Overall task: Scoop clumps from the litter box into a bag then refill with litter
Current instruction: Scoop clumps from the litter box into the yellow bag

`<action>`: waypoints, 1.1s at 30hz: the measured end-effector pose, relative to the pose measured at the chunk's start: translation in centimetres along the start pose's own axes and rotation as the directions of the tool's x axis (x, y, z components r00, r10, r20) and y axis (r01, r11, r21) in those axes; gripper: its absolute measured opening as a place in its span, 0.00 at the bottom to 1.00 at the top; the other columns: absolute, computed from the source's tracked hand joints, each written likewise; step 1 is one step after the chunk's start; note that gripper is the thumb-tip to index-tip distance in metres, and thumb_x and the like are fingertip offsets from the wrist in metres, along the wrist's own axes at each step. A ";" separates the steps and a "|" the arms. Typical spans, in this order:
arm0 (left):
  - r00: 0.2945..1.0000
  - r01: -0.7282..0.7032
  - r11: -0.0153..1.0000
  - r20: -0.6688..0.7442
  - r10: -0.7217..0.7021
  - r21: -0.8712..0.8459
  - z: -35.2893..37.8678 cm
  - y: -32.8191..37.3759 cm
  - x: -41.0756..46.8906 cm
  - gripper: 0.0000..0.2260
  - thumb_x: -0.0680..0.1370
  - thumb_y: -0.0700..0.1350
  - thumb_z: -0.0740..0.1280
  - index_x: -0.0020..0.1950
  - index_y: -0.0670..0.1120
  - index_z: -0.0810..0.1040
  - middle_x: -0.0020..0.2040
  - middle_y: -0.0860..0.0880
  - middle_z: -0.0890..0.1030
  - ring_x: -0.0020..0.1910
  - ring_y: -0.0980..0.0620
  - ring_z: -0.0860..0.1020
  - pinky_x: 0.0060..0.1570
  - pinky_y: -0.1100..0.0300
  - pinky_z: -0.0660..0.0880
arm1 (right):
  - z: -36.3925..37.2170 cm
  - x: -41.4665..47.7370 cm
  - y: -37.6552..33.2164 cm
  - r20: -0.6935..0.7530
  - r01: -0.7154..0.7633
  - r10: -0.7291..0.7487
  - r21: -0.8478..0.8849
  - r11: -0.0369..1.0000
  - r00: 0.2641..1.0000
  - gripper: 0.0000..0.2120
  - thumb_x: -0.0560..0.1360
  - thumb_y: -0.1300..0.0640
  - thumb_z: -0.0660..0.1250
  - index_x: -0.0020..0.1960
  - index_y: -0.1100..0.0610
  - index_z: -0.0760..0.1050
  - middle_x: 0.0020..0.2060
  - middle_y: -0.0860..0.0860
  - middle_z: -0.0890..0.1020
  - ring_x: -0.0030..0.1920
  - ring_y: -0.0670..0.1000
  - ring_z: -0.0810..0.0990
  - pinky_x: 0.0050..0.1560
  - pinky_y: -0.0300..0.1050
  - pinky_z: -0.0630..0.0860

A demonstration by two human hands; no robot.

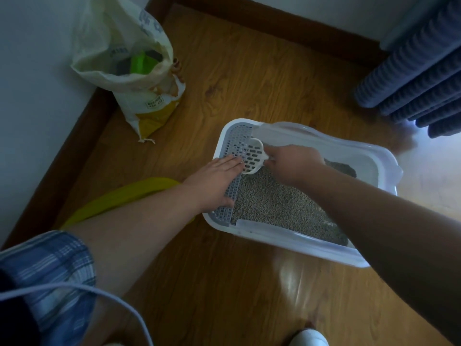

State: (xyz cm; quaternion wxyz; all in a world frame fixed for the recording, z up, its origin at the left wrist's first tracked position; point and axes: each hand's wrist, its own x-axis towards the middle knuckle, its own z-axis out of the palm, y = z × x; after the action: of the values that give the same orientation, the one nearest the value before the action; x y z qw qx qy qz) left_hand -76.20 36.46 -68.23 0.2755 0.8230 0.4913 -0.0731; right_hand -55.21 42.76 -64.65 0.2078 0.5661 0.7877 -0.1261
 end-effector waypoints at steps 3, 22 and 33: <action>1.000 0.001 1.000 -0.002 -0.001 0.007 0.1 -0.2 0.2 0.47 0.75 0.58 0.72 0.82 0.48 0.45 0.82 0.50 0.44 0.80 0.53 0.43 0.75 0.59 0.40 | 0.0 0.7 0.5 0.035 -0.059 0.060 -0.034 0.998 0.998 0.12 0.82 0.45 0.55 0.62 0.40 0.73 0.41 0.46 0.81 0.40 0.50 0.79 0.33 0.41 0.71; 1.000 -0.010 1.000 0.008 0.010 -0.004 0.3 -0.3 -0.1 0.47 0.75 0.58 0.71 0.82 0.48 0.44 0.82 0.50 0.43 0.80 0.53 0.42 0.76 0.58 0.40 | 2.1 -6.6 13.5 0.327 -0.261 0.315 -0.198 0.945 0.891 0.20 0.81 0.44 0.58 0.71 0.45 0.71 0.63 0.50 0.79 0.62 0.52 0.78 0.61 0.49 0.74; 1.000 0.020 1.000 0.010 -0.020 0.013 0.0 0.1 -0.2 0.47 0.75 0.59 0.71 0.82 0.49 0.44 0.82 0.52 0.44 0.80 0.54 0.43 0.75 0.58 0.40 | 1.0 -4.5 0.4 0.216 0.095 -0.113 0.092 0.991 0.970 0.18 0.81 0.39 0.52 0.70 0.34 0.66 0.47 0.41 0.81 0.45 0.48 0.80 0.44 0.48 0.79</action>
State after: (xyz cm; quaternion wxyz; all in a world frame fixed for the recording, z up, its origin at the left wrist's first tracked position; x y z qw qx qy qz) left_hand -76.22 36.29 -68.17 0.2719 0.8194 0.4977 -0.0834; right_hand -53.43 38.67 -63.38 0.2639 0.5143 0.7826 -0.2310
